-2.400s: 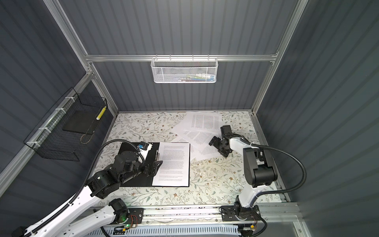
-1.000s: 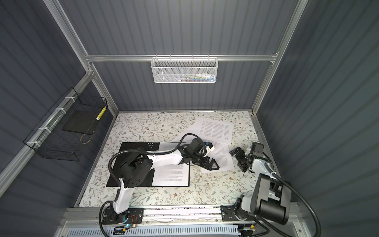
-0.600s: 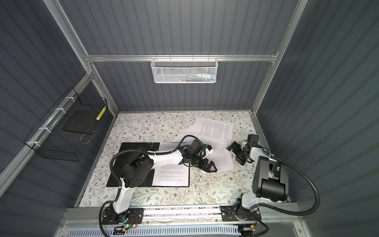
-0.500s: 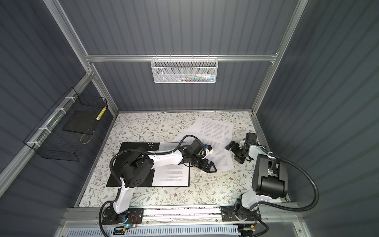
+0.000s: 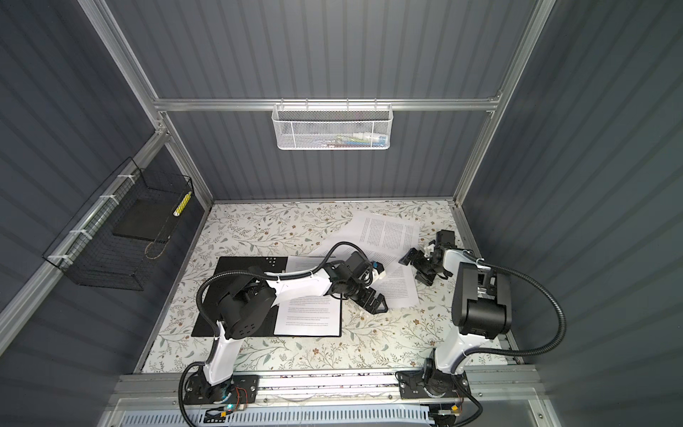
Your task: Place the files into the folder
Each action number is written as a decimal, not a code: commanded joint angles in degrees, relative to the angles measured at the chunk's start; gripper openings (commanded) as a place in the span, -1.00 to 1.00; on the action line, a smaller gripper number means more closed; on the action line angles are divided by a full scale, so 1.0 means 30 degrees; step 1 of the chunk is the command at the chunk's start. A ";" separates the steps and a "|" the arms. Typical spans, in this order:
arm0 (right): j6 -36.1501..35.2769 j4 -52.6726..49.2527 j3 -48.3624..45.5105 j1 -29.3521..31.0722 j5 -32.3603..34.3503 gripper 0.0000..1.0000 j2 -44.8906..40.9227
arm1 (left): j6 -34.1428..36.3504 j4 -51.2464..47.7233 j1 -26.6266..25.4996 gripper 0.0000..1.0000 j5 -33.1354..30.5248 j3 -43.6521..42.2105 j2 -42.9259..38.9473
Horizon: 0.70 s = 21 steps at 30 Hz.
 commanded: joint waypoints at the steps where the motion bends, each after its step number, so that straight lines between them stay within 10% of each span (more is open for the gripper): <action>1: -0.0519 -0.1257 0.0265 0.0149 -0.0998 0.74 0.0842 | 0.0683 -0.2961 0.0189 0.99 -0.1728 -0.0277 0.1017; 21: -0.2852 -0.3322 0.2026 0.2139 0.0437 0.56 0.1272 | 0.1047 -0.3035 0.0219 0.99 -0.1729 -0.0233 0.1098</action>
